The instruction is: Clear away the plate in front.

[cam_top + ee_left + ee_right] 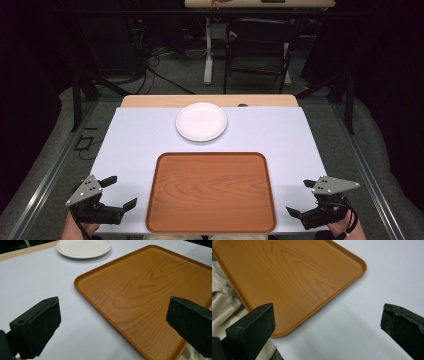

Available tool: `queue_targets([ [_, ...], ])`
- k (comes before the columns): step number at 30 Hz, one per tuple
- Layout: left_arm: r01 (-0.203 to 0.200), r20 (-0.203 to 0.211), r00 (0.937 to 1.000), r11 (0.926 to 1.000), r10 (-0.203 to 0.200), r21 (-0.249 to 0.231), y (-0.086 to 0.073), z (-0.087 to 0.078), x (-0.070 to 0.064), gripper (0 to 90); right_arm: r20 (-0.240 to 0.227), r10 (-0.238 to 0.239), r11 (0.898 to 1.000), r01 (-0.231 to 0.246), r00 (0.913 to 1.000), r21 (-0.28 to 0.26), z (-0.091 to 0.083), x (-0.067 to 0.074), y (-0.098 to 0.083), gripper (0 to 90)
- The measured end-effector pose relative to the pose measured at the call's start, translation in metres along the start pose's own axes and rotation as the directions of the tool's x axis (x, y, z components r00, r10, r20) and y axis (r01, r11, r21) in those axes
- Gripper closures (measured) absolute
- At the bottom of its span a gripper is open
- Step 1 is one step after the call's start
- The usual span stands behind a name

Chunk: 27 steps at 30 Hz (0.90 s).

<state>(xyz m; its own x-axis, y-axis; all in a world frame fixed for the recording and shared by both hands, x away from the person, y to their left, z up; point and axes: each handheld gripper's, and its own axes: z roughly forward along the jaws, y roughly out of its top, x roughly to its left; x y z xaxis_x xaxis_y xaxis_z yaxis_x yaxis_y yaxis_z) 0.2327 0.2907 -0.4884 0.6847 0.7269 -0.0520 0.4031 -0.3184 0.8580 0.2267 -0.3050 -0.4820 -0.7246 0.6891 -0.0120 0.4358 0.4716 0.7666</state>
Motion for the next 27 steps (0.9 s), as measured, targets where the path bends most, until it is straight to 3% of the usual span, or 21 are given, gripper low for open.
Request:
queue_targets([
  [14,-0.001,0.002,1.0,1.0,0.001,-0.006,0.002,0.002,-0.004,0.0,-0.003,-0.003,1.0,0.003,1.0,0.013,0.001,0.001,0.001,0.0],
  [18,-0.015,0.004,0.9999,0.9999,0.015,-0.008,0.007,0.006,-0.007,0.0,-0.001,0.001,1.0,-0.001,1.0,0.014,0.002,0.0,0.001,0.0],
  [27,0.001,-0.006,1.0,0.9998,-0.001,-0.022,0.02,0.018,-0.011,0.0,0.002,-0.001,1.0,0.001,1.0,0.019,0.003,0.001,0.002,0.0],
])
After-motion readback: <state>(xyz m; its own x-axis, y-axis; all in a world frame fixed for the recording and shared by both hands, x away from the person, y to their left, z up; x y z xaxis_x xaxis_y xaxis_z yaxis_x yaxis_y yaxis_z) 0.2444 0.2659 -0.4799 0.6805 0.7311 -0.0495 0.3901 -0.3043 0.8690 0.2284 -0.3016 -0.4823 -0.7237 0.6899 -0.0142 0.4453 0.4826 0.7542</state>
